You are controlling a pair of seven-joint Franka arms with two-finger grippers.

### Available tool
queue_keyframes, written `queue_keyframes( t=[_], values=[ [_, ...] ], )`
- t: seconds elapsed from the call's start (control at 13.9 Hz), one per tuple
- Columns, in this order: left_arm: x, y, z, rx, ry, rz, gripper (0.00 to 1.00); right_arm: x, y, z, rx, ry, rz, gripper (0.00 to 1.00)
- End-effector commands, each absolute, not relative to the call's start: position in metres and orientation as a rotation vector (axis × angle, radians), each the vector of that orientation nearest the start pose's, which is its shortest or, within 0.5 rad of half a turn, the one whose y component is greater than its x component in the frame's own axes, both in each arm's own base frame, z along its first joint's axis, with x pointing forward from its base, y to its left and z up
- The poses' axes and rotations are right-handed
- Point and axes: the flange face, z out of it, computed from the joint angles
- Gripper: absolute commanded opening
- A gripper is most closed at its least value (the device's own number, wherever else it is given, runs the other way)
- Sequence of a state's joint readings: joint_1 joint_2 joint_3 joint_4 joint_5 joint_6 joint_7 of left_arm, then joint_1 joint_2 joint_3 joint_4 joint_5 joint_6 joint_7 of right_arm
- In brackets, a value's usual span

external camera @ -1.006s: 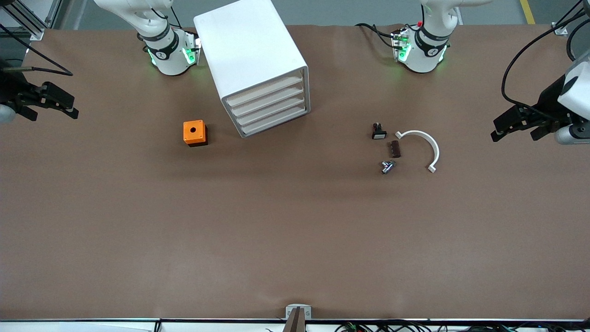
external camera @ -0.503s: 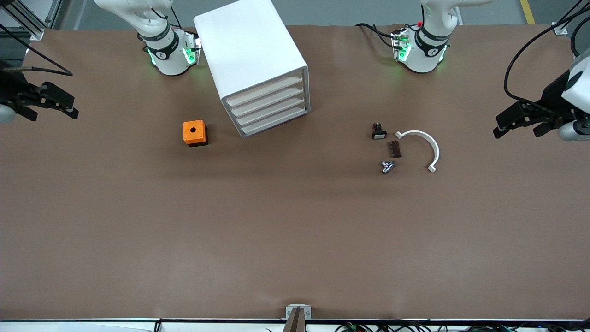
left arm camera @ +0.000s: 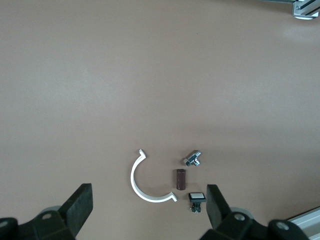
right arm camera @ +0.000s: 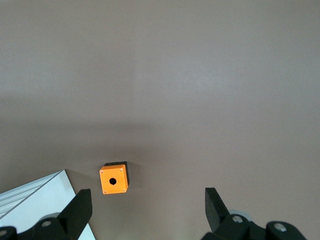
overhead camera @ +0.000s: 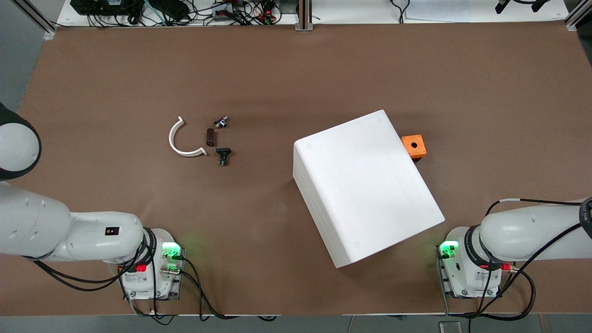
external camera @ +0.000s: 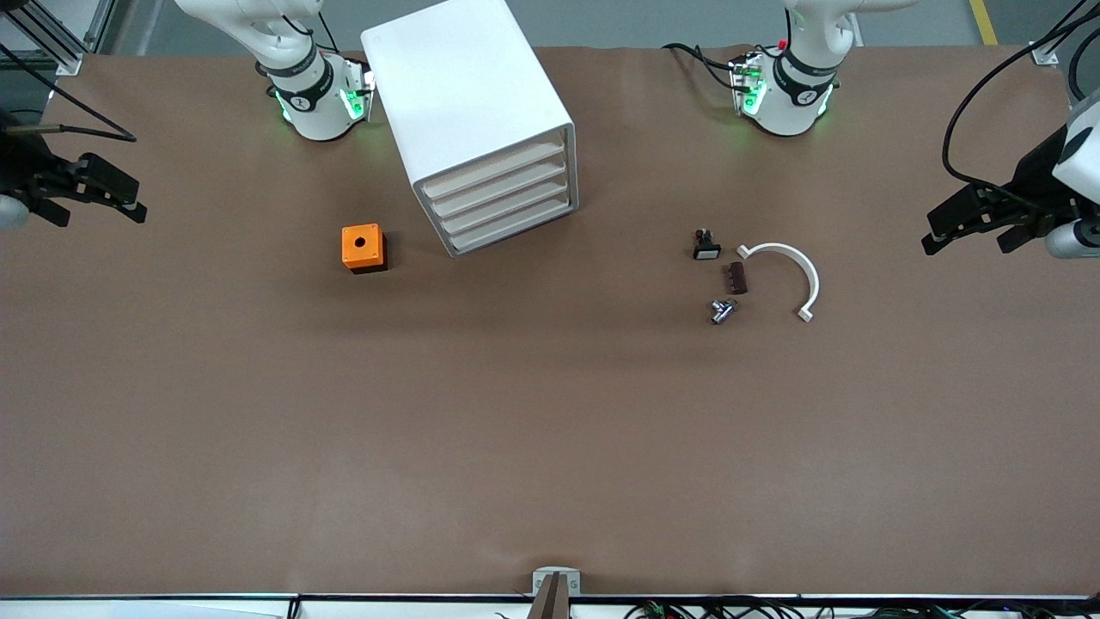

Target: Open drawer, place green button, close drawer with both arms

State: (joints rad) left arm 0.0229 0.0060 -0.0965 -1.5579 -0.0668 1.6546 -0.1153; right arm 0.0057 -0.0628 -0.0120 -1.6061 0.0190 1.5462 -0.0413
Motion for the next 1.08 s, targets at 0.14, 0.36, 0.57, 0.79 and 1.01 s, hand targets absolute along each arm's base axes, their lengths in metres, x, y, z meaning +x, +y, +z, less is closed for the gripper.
queue_keyframes(
  t=[0.14,0.36,0.57,0.79,1.01],
  values=[
    [0.5641,-0.0464,0.6405,-3.19,-0.036,-0.136,1.0,0.5255,0.0036,0.6436,-3.119,-0.044,-0.024,1.0],
    [0.564,-0.0481,0.6413,-3.191,-0.033,-0.138,1.0,0.5255,0.002,0.6436,-3.119,-0.041,-0.024,1.0],
    [0.5638,-0.0481,0.6411,-3.191,-0.033,-0.135,1.0,0.5257,0.0026,0.6438,-3.12,-0.041,-0.027,1.0],
    [0.564,-0.0481,0.6405,-3.191,-0.036,-0.135,1.0,0.526,0.0035,0.644,-3.12,-0.044,-0.031,1.0],
    [0.564,-0.0481,0.6405,-3.191,-0.038,-0.135,1.0,0.5266,0.0034,0.6446,-3.12,-0.044,-0.041,1.0]
  ],
)
